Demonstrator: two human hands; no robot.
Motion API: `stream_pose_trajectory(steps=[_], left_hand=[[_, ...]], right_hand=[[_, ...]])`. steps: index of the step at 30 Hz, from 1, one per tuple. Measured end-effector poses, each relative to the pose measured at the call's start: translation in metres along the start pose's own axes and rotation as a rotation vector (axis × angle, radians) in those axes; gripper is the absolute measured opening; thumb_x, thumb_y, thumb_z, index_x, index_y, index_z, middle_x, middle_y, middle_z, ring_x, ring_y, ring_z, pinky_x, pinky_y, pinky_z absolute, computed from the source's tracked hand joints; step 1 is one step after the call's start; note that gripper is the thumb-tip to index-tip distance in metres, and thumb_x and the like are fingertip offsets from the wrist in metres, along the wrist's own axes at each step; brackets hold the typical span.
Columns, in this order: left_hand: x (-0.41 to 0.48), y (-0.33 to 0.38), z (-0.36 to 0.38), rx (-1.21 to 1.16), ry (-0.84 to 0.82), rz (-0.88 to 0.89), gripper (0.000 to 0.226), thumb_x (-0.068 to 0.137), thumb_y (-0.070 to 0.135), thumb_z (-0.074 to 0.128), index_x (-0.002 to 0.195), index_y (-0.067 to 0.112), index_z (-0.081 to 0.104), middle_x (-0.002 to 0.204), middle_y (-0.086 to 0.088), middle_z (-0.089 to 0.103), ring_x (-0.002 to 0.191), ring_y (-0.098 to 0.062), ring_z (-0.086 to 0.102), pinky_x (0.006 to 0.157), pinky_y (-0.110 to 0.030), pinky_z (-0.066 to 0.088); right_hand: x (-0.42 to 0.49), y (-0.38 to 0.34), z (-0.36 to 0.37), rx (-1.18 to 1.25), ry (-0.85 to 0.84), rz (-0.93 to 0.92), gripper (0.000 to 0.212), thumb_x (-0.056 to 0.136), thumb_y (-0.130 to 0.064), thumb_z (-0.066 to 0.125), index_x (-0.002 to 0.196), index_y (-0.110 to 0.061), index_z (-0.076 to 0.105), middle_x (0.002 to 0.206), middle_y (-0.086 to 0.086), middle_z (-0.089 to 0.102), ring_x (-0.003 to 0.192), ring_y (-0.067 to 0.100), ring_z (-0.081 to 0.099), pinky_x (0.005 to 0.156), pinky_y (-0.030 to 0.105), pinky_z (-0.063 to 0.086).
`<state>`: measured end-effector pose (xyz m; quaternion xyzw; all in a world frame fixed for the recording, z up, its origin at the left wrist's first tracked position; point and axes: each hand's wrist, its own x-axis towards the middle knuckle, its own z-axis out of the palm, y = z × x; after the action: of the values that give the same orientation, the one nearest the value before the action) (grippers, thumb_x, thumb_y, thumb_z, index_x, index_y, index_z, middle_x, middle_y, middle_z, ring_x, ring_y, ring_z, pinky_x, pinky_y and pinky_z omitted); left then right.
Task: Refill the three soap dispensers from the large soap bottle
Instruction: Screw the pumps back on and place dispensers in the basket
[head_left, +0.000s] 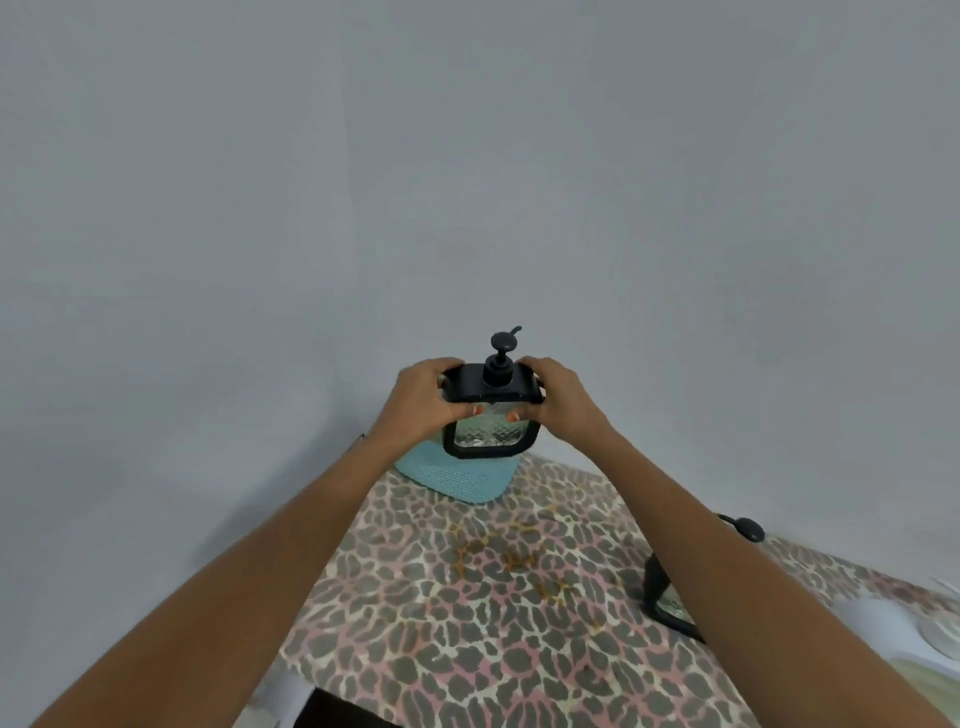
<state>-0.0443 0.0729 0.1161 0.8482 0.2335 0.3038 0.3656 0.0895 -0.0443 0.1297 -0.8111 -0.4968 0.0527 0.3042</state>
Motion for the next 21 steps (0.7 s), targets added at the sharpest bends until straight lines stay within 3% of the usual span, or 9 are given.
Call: stream_pose_trajectory(steps=[5, 11, 16, 21], left_hand=[[0.029, -0.025, -0.009, 0.021, 0.114, -0.043, 0.053, 0.064, 0.01, 0.08, 0.112, 0.005, 0.058, 0.115, -0.013, 0.06, 0.105, -0.026, 0.057, 0.086, -0.028, 0.044], [0.046, -0.062, 0.01, 0.087, 0.167, -0.12, 0.055, 0.064, 0.018, 0.08, 0.114, 0.008, 0.058, 0.114, -0.011, 0.056, 0.104, -0.023, 0.054, 0.085, -0.029, 0.041], [0.048, -0.093, 0.026, 0.127, 0.173, -0.202, 0.055, 0.06, 0.025, 0.081, 0.104, 0.007, 0.055, 0.105, -0.009, 0.053, 0.1, -0.026, 0.051, 0.083, -0.039, 0.046], [0.045, -0.11, 0.035, 0.139, 0.205, -0.226, 0.053, 0.058, 0.017, 0.081, 0.097, 0.0, 0.049, 0.1, -0.014, 0.045, 0.087, -0.023, 0.046, 0.074, -0.029, 0.04]], right_hand=[[0.056, -0.005, 0.018, -0.008, -0.049, -0.059, 0.051, 0.069, 0.003, 0.071, 0.117, -0.001, 0.054, 0.116, 0.019, 0.055, 0.107, 0.032, 0.05, 0.09, 0.035, 0.039], [0.101, 0.004, 0.049, -0.051, -0.1, -0.105, 0.047, 0.077, 0.01, 0.055, 0.122, -0.005, 0.052, 0.123, 0.018, 0.052, 0.111, 0.032, 0.05, 0.088, 0.034, 0.039], [0.119, 0.017, 0.08, -0.133, -0.151, -0.134, 0.053, 0.076, 0.011, 0.053, 0.125, -0.01, 0.051, 0.127, 0.013, 0.051, 0.112, 0.032, 0.051, 0.091, 0.04, 0.043], [0.126, 0.024, 0.108, -0.29, -0.139, -0.153, 0.053, 0.079, 0.006, 0.054, 0.127, -0.014, 0.047, 0.131, 0.006, 0.047, 0.108, 0.032, 0.052, 0.072, 0.034, 0.04]])
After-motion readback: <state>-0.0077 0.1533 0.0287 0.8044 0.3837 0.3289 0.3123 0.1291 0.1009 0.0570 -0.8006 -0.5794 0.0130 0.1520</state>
